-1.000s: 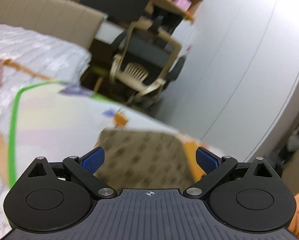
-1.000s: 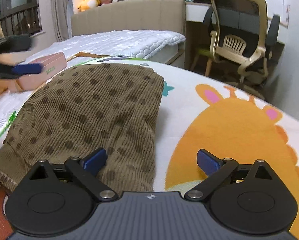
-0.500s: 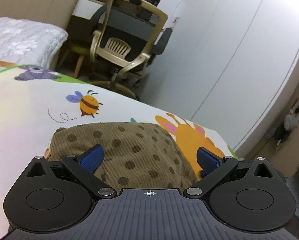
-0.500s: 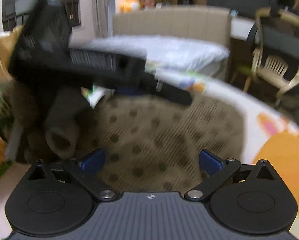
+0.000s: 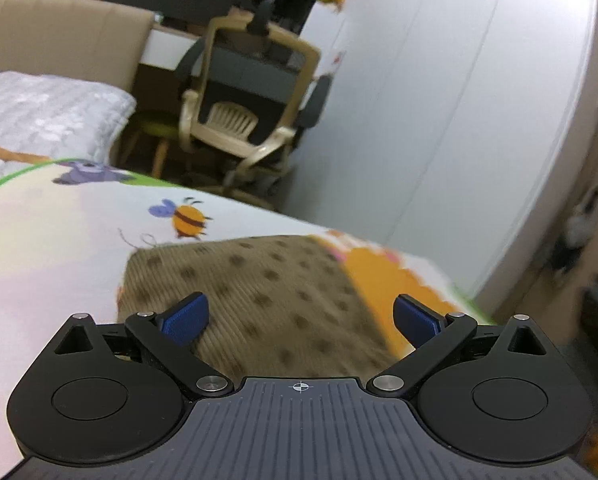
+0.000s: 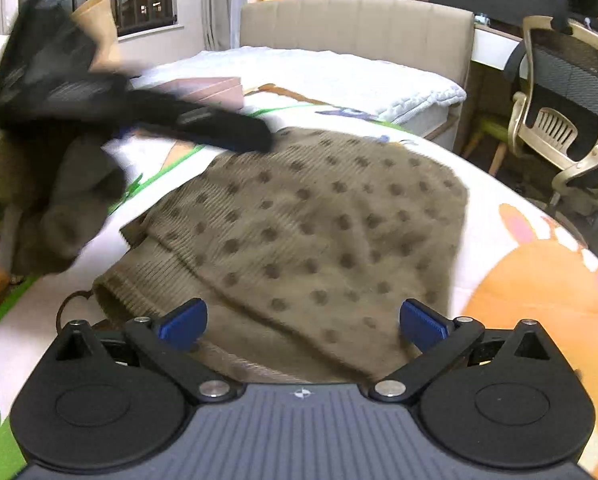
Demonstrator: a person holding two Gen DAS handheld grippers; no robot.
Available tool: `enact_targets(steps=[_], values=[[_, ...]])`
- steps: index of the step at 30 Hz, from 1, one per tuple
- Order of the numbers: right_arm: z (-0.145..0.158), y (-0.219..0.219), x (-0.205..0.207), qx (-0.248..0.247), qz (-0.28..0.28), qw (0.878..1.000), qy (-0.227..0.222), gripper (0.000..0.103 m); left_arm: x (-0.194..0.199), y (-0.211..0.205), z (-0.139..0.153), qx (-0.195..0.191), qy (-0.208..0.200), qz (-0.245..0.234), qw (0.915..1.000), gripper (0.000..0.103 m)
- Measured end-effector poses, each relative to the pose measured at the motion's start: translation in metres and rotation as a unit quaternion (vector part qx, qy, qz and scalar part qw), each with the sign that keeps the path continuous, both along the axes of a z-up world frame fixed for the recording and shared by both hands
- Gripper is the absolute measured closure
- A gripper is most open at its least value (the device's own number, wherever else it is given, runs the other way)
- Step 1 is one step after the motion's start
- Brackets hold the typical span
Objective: Fold clothes
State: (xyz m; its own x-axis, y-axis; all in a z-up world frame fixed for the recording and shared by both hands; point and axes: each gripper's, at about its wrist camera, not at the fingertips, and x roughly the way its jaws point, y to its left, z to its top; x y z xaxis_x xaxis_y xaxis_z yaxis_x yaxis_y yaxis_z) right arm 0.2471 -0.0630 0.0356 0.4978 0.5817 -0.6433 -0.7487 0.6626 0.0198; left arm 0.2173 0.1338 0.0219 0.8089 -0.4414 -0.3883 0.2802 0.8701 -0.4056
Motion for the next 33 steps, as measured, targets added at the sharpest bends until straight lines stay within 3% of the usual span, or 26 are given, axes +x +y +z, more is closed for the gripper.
enact_targets(steps=[4, 7, 10, 13, 17, 20, 23, 28, 33], values=[[0.021, -0.008, 0.037, 0.032, -0.062, 0.998, -0.009, 0.0, -0.02, 0.004, 0.001, 0.0, -0.014, 0.0, 0.9999, 0.002], [0.033, 0.005, 0.071, 0.063, -0.13, 0.989, -0.035, 0.0, -0.012, 0.012, 0.004, -0.026, -0.021, 0.002, 0.9994, 0.002], [0.018, 0.029, 0.106, 0.03, -0.174, 0.983, -0.043, 0.0, 0.013, 0.02, 0.001, -0.049, 0.001, 0.016, 0.9986, 0.002], [-0.016, 0.045, 0.121, -0.036, -0.194, 0.98, -0.022, 0.0, 0.037, 0.03, -0.01, -0.065, 0.037, 0.039, 0.9965, 0.002], [-0.021, 0.028, 0.097, -0.034, -0.196, 0.98, -0.022, 0.0, 0.038, 0.043, -0.018, -0.079, 0.047, 0.057, 0.9941, 0.002], [-0.024, 0.016, 0.078, -0.032, -0.197, 0.98, -0.022, 0.0, 0.026, 0.043, -0.017, -0.067, 0.051, 0.076, 0.9936, 0.002], [-0.027, 0.006, 0.055, -0.025, -0.198, 0.98, -0.02, 0.0, 0.001, 0.038, -0.016, -0.052, 0.043, 0.102, 0.9926, 0.002], [-0.029, -0.016, -0.011, -0.001, -0.185, 0.982, -0.026, 0.0, -0.069, 0.014, -0.016, -0.062, 0.039, 0.15, 0.986, 0.001], [-0.028, -0.04, -0.077, 0.017, -0.169, 0.985, -0.037, 0.0, -0.153, -0.042, -0.005, 0.03, 0.032, 0.144, 0.9886, 0.0]])
